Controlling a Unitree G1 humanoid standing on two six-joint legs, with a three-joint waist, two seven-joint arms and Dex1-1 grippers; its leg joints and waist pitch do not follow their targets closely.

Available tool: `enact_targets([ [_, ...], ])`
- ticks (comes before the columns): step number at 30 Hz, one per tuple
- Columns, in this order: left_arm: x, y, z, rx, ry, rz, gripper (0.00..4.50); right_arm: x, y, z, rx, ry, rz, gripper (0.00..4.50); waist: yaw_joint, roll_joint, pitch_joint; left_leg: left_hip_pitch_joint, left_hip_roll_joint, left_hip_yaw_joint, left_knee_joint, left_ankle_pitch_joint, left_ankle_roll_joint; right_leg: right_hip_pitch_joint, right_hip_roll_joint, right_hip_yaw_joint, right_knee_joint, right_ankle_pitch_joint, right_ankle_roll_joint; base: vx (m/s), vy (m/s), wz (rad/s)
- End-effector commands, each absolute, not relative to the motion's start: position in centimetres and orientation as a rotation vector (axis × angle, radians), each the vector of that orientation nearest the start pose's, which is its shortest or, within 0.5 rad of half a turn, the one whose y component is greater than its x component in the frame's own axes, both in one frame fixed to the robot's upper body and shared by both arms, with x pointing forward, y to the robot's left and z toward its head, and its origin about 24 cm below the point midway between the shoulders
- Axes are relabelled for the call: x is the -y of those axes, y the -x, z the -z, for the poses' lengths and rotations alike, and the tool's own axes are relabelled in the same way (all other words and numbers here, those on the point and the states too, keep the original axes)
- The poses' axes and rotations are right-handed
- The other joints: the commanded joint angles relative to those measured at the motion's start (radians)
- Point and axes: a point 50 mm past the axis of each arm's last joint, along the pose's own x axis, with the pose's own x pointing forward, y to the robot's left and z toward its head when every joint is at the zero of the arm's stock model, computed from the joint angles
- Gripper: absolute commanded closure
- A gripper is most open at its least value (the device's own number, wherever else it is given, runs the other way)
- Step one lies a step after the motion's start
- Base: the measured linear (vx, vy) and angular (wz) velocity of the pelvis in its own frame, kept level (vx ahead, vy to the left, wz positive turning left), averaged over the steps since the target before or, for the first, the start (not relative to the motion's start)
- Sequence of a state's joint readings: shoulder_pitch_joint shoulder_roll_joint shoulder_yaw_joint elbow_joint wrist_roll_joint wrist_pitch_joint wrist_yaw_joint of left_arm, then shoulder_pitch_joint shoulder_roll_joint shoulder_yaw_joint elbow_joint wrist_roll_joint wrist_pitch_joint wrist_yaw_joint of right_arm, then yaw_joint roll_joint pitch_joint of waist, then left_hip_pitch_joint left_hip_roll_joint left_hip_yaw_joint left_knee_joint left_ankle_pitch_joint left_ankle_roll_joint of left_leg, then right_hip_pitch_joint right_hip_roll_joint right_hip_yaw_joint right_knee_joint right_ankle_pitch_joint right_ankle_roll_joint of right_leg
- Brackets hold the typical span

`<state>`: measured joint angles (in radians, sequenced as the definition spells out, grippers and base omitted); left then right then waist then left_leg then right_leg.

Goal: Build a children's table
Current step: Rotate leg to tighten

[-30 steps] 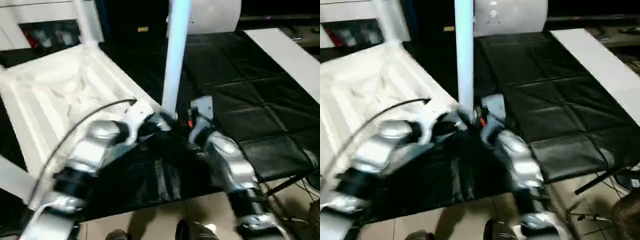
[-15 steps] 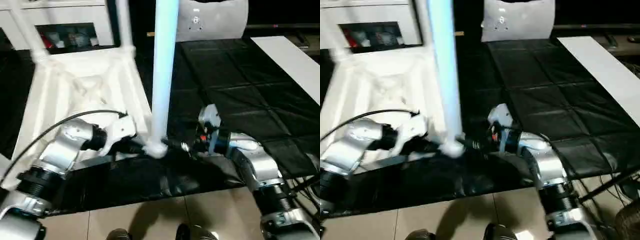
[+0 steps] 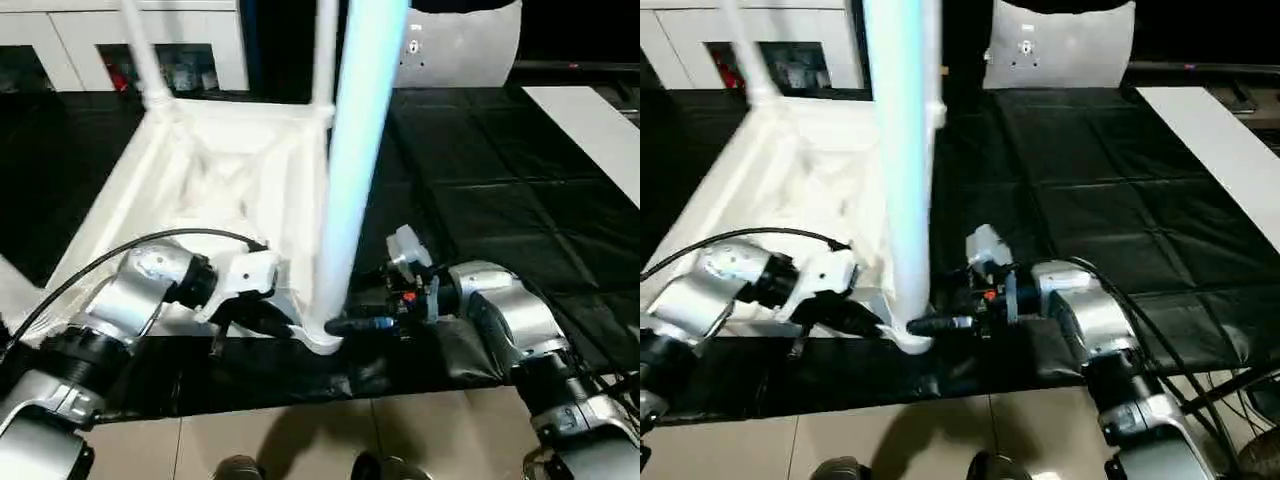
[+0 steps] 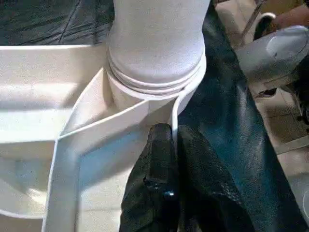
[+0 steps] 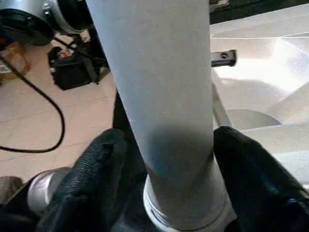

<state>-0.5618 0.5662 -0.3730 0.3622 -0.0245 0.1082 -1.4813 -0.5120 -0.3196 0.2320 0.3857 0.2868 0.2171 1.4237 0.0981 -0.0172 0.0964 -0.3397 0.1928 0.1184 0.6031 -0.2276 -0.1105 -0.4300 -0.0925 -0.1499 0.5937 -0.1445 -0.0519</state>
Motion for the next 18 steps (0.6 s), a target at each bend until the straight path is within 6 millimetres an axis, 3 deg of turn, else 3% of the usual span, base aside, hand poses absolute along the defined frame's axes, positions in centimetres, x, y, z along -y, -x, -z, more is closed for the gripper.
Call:
enact_targets([
  [1,-14.47,-28.96,-7.20,-0.540,-0.589,1.707,4.50,10.96,-29.17,-7.63,-0.271,0.018,-1.656,1.62,-0.007,0.000,-0.079,-0.016,0.029,0.021,-0.071,-0.027,0.091,0.086,-0.063,0.071,-0.071,-0.328,-0.153,0.000,0.000,0.00],
  [8,-14.72,-29.01,-7.10,-0.551,-0.590,1.699,4.50,10.82,-29.09,-7.42,-0.298,0.013,-1.683,2.20,-0.004,-0.001,-0.080,-0.018,0.031,0.020,-0.071,-0.016,0.089,0.086,-0.062,0.071,-0.068,-0.318,-0.148,0.000,0.000,0.00],
  [14,-15.12,-29.15,-6.94,-0.571,-0.582,1.645,4.50,10.73,-28.98,-7.31,-0.304,0.008,-1.684,2.44,-0.004,0.001,-0.078,-0.017,0.030,0.021,-0.071,-0.019,0.089,0.086,-0.061,0.070,-0.069,-0.316,-0.151,0.000,0.000,0.00],
  [18,-14.66,-29.75,-7.17,-0.546,-0.447,1.461,4.50,10.12,-28.64,-7.14,-0.275,-0.067,-1.594,2.51,-0.003,0.003,-0.074,-0.014,0.033,0.021,-0.072,-0.032,0.080,0.083,-0.062,0.070,-0.072,-0.335,-0.151,0.000,0.000,0.00],
])
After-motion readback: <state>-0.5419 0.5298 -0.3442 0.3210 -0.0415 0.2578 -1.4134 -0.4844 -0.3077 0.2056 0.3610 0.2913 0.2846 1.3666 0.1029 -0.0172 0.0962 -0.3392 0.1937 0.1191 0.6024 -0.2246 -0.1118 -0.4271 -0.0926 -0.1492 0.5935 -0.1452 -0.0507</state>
